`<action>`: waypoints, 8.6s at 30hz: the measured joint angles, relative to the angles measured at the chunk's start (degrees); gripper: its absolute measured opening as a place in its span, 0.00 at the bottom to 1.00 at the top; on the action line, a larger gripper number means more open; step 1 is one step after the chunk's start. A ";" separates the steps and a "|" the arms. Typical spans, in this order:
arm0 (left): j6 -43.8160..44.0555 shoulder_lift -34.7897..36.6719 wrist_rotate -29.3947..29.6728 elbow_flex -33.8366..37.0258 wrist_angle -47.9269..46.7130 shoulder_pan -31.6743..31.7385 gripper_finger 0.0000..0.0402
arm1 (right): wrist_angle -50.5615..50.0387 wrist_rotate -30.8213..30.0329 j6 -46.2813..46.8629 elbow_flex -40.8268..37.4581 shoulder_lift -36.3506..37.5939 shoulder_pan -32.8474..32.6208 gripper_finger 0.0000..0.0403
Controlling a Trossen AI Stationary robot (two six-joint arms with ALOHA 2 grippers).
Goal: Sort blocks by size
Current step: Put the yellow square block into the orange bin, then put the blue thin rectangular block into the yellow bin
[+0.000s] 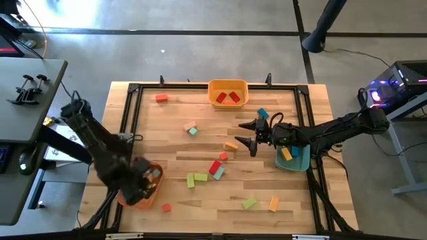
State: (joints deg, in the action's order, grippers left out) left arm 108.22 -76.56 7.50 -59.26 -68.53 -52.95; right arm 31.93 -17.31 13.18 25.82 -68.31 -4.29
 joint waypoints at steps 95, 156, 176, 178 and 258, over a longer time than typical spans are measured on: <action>-8.89 -1.06 48.30 2.53 -6.88 15.91 0.35 | -0.29 3.10 -4.24 0.00 1.99 0.00 0.72; -95.13 -20.12 19.40 24.14 117.44 46.48 0.44 | -32.71 13.69 -4.45 0.68 -17.14 42.04 0.44; -140.79 -20.10 5.22 18.41 118.16 49.44 0.50 | -7.59 37.09 -5.07 0.22 -6.05 16.90 0.32; -142.21 -20.16 2.29 16.67 116.59 50.40 0.53 | -4.41 38.92 -4.17 0.24 -6.05 16.23 0.32; -139.92 -34.38 -10.62 4.39 111.35 51.75 0.06 | 1.74 52.03 15.10 0.31 -11.97 20.52 0.53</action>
State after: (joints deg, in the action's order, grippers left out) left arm -31.69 -110.94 -3.12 -54.87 42.82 -1.20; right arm 33.67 34.71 28.27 26.13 -80.28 16.23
